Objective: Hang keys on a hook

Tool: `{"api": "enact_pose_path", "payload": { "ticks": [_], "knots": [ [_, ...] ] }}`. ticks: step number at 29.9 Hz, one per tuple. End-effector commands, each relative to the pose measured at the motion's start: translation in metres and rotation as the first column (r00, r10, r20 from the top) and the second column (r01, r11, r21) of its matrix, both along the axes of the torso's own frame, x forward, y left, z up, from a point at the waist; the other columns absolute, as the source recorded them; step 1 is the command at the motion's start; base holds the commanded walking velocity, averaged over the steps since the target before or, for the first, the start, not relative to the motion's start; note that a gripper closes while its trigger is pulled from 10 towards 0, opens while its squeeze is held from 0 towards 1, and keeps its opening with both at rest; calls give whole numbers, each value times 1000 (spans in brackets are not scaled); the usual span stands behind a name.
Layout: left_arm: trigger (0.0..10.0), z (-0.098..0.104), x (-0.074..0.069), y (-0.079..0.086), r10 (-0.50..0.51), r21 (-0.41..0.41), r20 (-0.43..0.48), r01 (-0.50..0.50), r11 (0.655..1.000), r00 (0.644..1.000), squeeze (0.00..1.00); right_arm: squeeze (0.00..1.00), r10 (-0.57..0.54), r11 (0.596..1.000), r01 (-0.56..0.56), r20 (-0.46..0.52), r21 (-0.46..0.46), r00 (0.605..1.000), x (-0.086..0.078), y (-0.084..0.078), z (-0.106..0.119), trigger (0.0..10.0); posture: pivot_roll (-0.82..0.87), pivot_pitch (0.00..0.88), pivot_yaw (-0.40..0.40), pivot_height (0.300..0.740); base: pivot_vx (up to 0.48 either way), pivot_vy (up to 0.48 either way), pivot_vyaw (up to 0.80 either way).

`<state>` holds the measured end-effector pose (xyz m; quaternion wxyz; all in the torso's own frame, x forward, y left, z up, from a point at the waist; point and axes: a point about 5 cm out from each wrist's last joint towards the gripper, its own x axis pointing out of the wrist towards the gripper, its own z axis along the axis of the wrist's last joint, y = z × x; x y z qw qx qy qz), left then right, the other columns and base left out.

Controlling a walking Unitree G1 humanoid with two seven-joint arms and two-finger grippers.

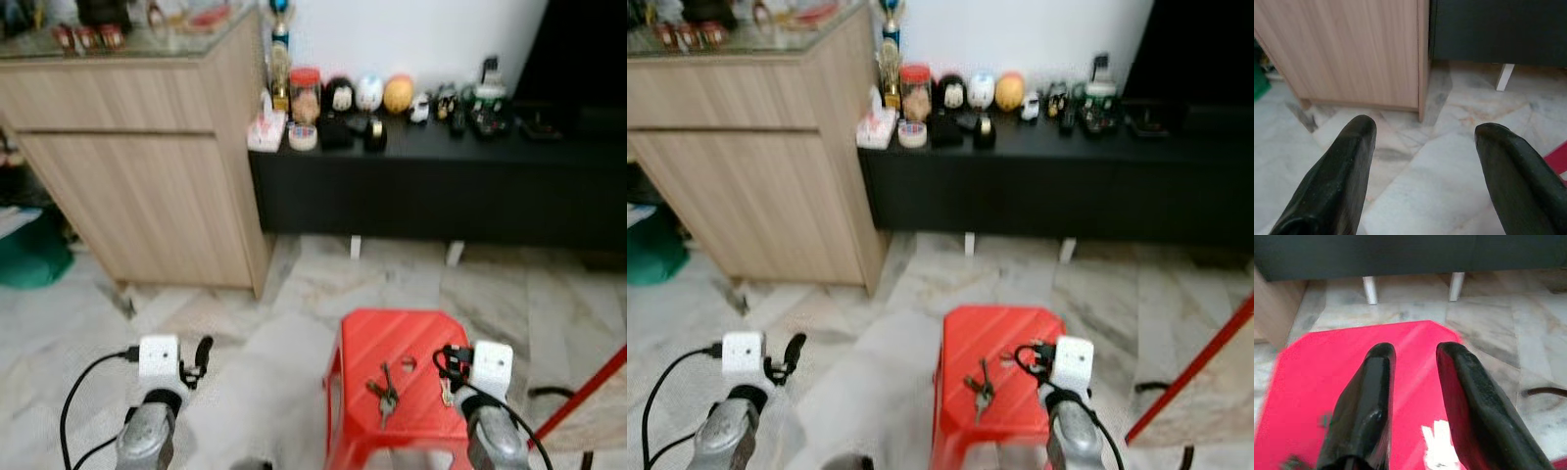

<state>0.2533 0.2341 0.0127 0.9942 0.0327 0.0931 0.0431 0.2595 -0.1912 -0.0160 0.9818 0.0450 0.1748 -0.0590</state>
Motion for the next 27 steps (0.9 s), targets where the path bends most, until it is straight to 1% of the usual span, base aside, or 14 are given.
{"api": "enact_pose_path", "payload": {
  "ticks": [1, 5, 12, 13, 14, 18, 20, 23, 27],
  "knots": [
    [10000, -1, -2, 4, 16, -1, -2, -16, 1000, 1000, 0, 0, 18, 1000, -18, -16, 13, 1000, -1, 2, -2, 10000, 66, 0, -14, 645, 0, 0, 0],
    [10000, -2, -3, 4, 13, -1, -6, -13, 1000, 1000, 0, 0, 75, 997, -74, -40, 15, 996, -1, 7, -4, 10000, 61, 0, -14, 645, 0, 0, 0],
    [10000, -2, -3, 4, 13, -1, -6, -13, 1000, 1000, 0, 0, 75, 997, -74, -40, 15, 996, -1, 7, -4, 10000, 61, 0, -14, 645, 0, 0, 0],
    [10000, -2, -3, 3, 13, -1, -6, -13, 1000, 1000, 0, 0, 83, 996, -83, -45, 15, 995, -1, 7, -5, 10000, 61, 0, -14, 645, 0, 0, 0],
    [10000, -2, -6, 4, 16, 0, -5, -16, 1000, 1000, 0, 0, 93, 996, -94, -86, -8, 992, 0, 9, -7, 10000, 69, 0, -19, 645, 0, 0, 0],
    [10000, -3, -10, 6, 20, 2, -5, -20, 1000, 1000, 0, 0, 103, 994, -104, -69, -12, 992, -1, 10, -6, 10000, 71, 0, -21, 625, 0, 0, 0],
    [10000, -4, -12, 7, 20, 5, -5, -20, 1000, 1000, 0, 0, 120, 993, -121, -39, 0, 992, -2, 11, -5, 10000, 78, 0, -22, 625, 0, 0, 0],
    [10000, -3, -13, 8, 21, 6, -3, -21, 1000, 1000, 0, 0, 125, 992, -125, -65, -11, 990, -3, 11, -7, 10000, 79, 0, -21, 625, 0, 0, 0],
    [10000, -3, -15, 5, 1, 7, -6, -1, 1000, 1000, 0, 0, 140, 990, -141, -61, -19, 988, 1, 15, -4, 10000, 82, 0, -11, 625, 0, 0, 0]
  ]
}}
